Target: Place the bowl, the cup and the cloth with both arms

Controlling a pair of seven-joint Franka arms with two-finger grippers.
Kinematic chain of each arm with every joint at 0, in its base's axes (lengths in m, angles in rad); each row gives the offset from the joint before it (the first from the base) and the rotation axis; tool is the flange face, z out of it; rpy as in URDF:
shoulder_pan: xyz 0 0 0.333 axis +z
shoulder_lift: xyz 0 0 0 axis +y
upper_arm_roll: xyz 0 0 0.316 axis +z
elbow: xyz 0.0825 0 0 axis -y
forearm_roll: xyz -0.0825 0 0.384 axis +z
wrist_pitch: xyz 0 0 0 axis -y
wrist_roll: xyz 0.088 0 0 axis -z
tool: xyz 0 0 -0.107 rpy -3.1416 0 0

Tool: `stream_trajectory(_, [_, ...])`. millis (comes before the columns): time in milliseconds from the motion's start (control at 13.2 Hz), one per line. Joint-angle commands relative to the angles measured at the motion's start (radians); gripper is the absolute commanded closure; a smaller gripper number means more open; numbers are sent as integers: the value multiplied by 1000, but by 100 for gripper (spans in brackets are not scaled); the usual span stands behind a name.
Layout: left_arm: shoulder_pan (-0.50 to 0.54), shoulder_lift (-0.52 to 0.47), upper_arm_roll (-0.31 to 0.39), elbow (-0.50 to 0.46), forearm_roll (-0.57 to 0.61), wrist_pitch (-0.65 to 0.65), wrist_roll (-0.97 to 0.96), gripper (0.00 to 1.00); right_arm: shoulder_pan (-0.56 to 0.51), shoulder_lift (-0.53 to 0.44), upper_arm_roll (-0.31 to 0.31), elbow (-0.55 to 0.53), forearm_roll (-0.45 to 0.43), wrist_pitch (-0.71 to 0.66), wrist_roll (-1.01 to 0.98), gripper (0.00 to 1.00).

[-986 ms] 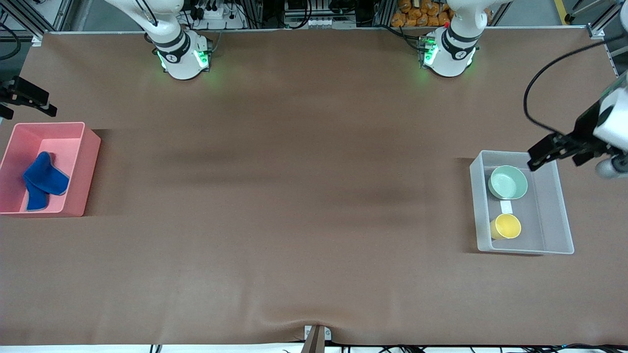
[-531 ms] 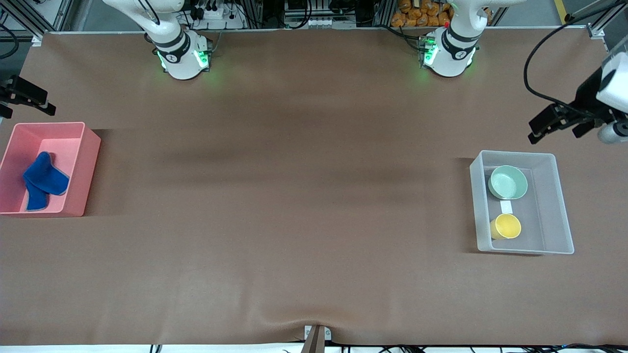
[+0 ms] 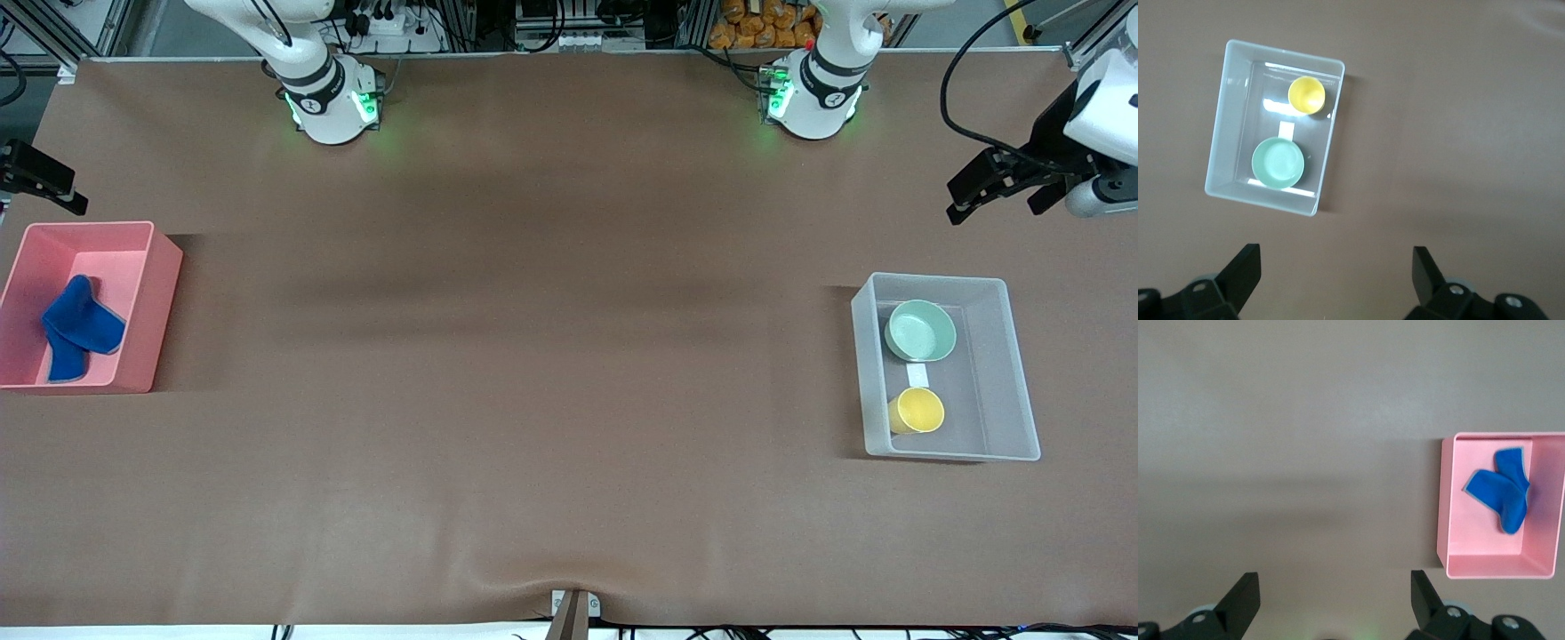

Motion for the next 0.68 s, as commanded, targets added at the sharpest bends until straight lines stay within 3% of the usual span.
stream_trajectory(0, [-17, 20, 16, 60, -3, -77, 31, 0, 22, 19, -8, 39, -14, -34, 70, 0])
stream_trajectory(607, [-14, 14, 30, 80, -2, -132, 88, 0, 28, 19, -9, 39, -13, -34, 73, 0])
